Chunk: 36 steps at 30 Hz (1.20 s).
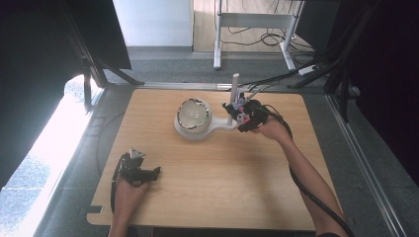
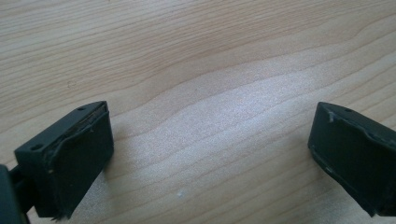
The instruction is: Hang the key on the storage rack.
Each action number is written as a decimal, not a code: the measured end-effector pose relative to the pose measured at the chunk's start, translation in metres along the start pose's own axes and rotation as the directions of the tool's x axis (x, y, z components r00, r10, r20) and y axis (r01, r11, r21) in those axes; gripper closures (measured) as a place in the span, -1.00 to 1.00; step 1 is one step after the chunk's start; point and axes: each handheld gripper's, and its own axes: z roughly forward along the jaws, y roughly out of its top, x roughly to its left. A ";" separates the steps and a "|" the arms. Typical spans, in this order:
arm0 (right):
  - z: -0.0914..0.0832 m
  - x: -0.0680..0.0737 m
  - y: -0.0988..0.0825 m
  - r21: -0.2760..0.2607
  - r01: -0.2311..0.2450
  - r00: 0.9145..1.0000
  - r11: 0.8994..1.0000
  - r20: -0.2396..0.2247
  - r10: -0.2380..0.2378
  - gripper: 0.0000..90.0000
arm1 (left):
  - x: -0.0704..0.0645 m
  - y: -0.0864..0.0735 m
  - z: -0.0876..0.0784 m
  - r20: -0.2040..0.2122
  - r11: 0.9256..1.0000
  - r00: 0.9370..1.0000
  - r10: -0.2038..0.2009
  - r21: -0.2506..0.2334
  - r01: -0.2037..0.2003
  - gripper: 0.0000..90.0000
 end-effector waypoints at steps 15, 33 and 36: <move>-0.018 0.004 -0.011 -0.045 0.000 0.999 0.999 0.048 0.002 -0.66 | 0.000 0.000 0.000 0.000 1.000 1.000 0.003 0.002 -0.003 -1.00; -0.034 0.019 -0.019 -0.051 0.038 0.999 0.998 0.042 -0.035 -0.70 | 0.000 0.000 0.000 0.000 1.000 1.000 0.003 0.002 -0.003 -1.00; -0.037 0.021 -0.022 -0.054 0.049 0.998 0.997 0.035 -0.047 -0.70 | 0.000 0.000 0.000 0.000 1.000 1.000 0.003 0.002 -0.003 -1.00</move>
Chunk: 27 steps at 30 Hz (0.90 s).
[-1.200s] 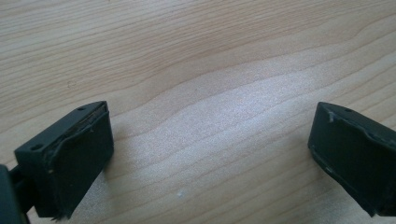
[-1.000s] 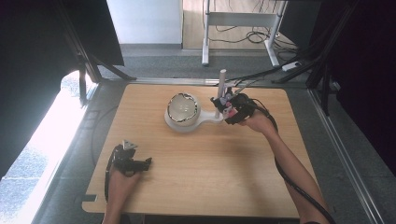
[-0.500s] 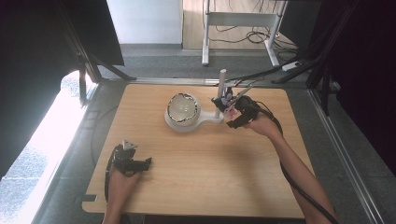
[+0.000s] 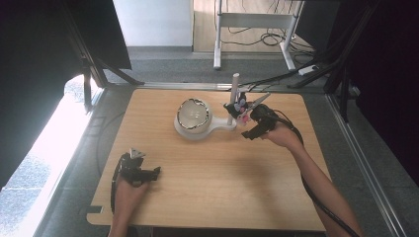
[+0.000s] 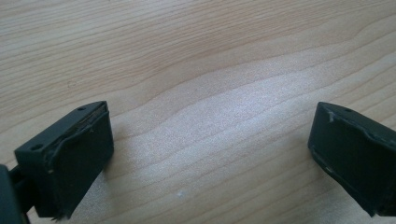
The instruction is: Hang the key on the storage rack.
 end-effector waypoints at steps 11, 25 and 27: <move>-0.008 0.007 -0.009 -0.015 0.008 1.000 1.000 -0.003 -0.008 -0.71 | 0.000 0.000 0.000 0.000 1.000 1.000 0.000 0.000 0.000 -1.00; -0.019 0.017 -0.021 -0.026 0.012 1.000 1.000 -0.007 -0.012 -0.73 | 0.000 0.000 0.000 0.000 1.000 1.000 0.000 0.000 0.000 -1.00; -0.021 0.019 -0.023 -0.024 0.011 1.000 1.000 -0.006 -0.011 -0.73 | 0.000 0.000 0.000 0.000 1.000 1.000 -0.001 -0.001 0.001 -1.00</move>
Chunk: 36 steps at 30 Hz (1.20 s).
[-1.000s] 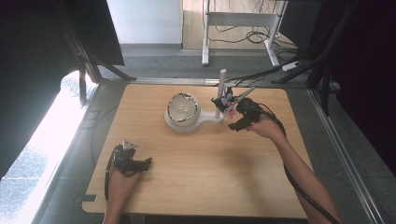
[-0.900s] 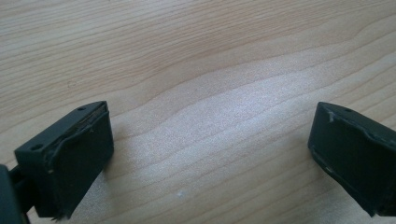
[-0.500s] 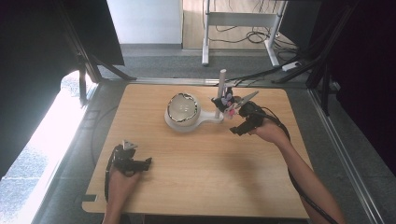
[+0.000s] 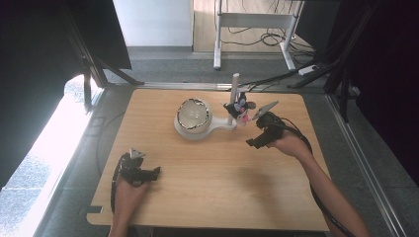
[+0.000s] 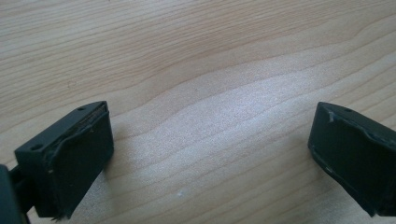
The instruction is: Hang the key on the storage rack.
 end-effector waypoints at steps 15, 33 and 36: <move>-0.013 0.011 -0.014 0.026 0.028 1.000 0.999 -0.005 -0.028 -0.73 | 0.000 0.000 0.000 0.000 1.000 1.000 0.005 0.001 -0.005 -1.00; -0.034 0.024 -0.034 0.017 0.041 0.999 0.999 0.001 -0.042 -0.71 | 0.000 0.000 0.000 0.000 1.000 1.000 0.000 0.000 0.000 -1.00; -0.038 0.026 -0.040 0.010 0.035 0.999 0.999 0.008 -0.035 -0.71 | 0.000 0.000 0.000 0.000 1.000 1.000 -0.001 0.000 0.001 -1.00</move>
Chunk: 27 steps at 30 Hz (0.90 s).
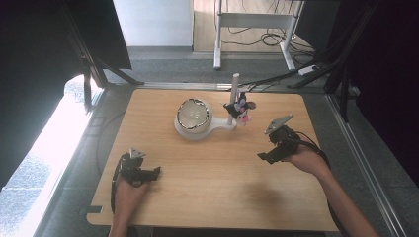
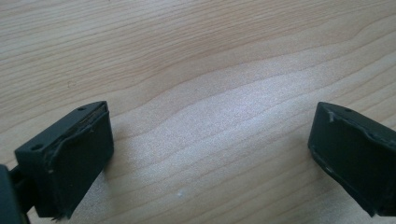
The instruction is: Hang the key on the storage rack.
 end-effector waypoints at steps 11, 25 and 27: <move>-0.007 0.003 -0.027 -0.024 -0.040 0.999 0.999 0.027 0.041 -0.79 | 0.000 0.000 0.000 0.000 1.000 1.000 0.002 0.001 -0.002 -1.00; -0.008 0.009 -0.063 -0.046 -0.110 0.992 0.993 0.054 0.112 -0.86 | 0.000 0.000 0.000 0.000 1.000 1.000 0.002 0.001 -0.002 -1.00; -0.006 0.011 -0.068 -0.050 -0.121 0.991 0.991 0.054 0.123 -0.87 | 0.000 0.000 0.000 0.000 1.000 1.000 0.002 0.001 -0.002 -1.00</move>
